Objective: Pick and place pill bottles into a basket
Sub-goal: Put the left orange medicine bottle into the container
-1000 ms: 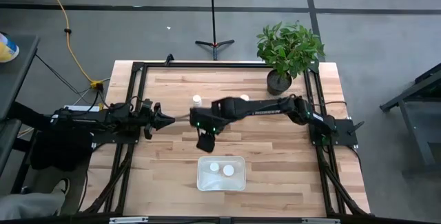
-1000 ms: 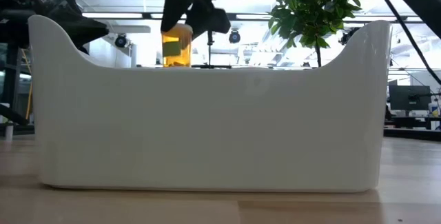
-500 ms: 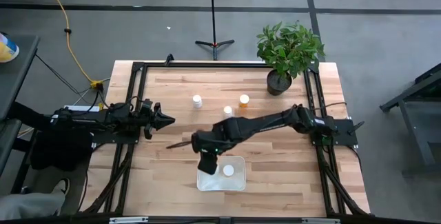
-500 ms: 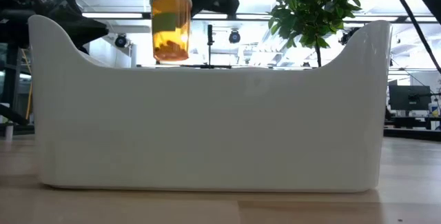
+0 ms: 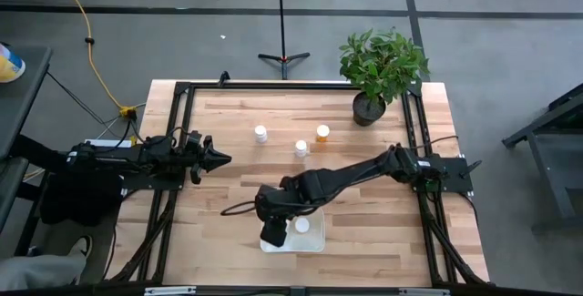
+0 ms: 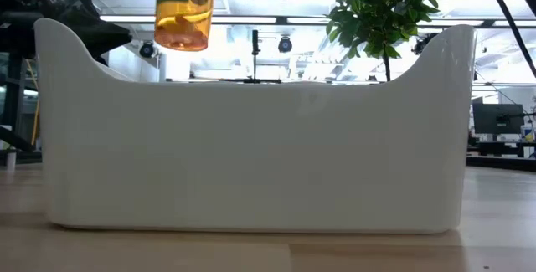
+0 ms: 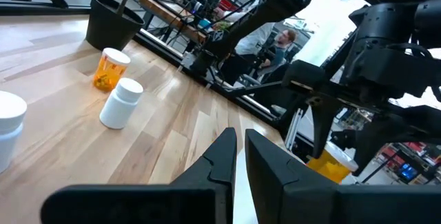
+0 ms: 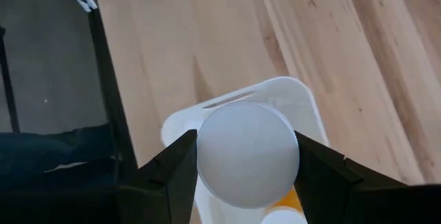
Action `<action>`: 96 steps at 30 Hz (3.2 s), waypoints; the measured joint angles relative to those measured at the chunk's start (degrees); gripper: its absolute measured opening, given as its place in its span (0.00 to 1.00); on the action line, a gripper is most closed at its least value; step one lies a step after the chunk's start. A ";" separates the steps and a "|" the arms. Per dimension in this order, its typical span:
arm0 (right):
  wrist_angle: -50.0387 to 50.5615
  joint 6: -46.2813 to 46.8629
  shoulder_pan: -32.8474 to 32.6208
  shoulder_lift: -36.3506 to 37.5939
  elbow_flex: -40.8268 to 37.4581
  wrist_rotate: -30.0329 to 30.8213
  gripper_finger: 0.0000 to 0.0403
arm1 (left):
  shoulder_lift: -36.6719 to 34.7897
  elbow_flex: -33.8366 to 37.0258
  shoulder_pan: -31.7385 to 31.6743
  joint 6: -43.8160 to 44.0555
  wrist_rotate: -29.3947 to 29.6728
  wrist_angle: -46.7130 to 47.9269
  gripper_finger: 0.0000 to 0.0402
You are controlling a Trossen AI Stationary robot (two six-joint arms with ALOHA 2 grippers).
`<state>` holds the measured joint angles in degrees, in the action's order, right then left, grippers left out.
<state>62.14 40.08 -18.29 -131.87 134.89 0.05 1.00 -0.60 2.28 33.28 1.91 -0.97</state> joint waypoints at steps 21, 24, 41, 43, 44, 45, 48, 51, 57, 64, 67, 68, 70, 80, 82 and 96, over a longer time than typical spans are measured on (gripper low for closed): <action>-1.90 1.06 -1.99 -2.95 -0.11 0.62 0.47 | -0.01 0.00 0.01 0.00 0.13 0.01 0.17; -2.24 1.04 -2.03 -4.13 -0.11 -0.10 0.47 | -0.01 0.00 -0.01 0.01 0.13 0.00 0.17; -3.51 -0.56 -0.94 -8.30 -0.15 -2.16 0.47 | -0.01 0.02 -0.01 0.02 0.17 -0.02 0.17; -3.75 -0.62 -0.44 -8.74 -0.13 -2.14 0.47 | -0.01 0.00 -0.01 0.02 0.17 -0.02 0.17; -3.75 -0.66 -0.31 -8.92 -0.13 -2.20 0.47 | -0.01 0.01 -0.01 0.02 0.17 -0.02 0.17; -3.60 -0.73 -0.12 -9.02 -0.15 -2.25 0.47 | -0.01 0.00 -0.01 0.02 0.17 -0.02 0.17; -3.99 -1.41 0.39 -9.28 -0.15 -2.72 0.47 | -0.01 0.01 -0.01 0.02 0.17 -0.02 0.17; -3.89 -1.56 0.82 -9.35 -0.15 -2.89 0.47 | -0.01 0.02 -0.01 0.02 0.20 -0.02 0.17; -3.85 -1.63 1.63 -9.81 -0.82 -3.61 0.47 | -0.01 0.00 -0.01 0.02 0.20 -0.02 0.17; -3.90 -2.22 2.07 -11.28 -0.81 -5.15 0.47 | -0.01 0.02 0.01 0.02 0.22 -0.04 0.17; -3.99 -2.22 2.28 -11.52 -0.70 -5.49 0.49 | -0.01 0.00 -0.01 0.02 0.20 -0.04 0.17; -3.99 -2.22 2.39 -11.52 -0.70 -5.51 0.49 | -0.01 0.00 -0.01 0.02 0.20 -0.04 0.17; -3.96 -2.18 2.63 -11.56 -0.70 -5.57 0.51 | -0.01 0.00 -0.01 0.01 0.20 -0.04 0.17; -3.51 -2.74 3.76 -12.04 -0.74 -7.19 0.64 | -0.01 0.00 -0.01 0.02 0.13 -0.04 0.17; -3.62 -2.90 3.72 -12.02 -0.72 -8.10 0.65 | -0.01 0.00 0.01 0.02 0.11 -0.04 0.17; -2.12 -4.28 4.45 -10.86 -0.71 -10.68 0.66 | -0.01 0.00 -0.01 0.03 0.02 -0.02 0.17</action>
<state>60.03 35.80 -13.83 -142.73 134.18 -10.62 0.99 -0.60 2.26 33.30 1.93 -0.99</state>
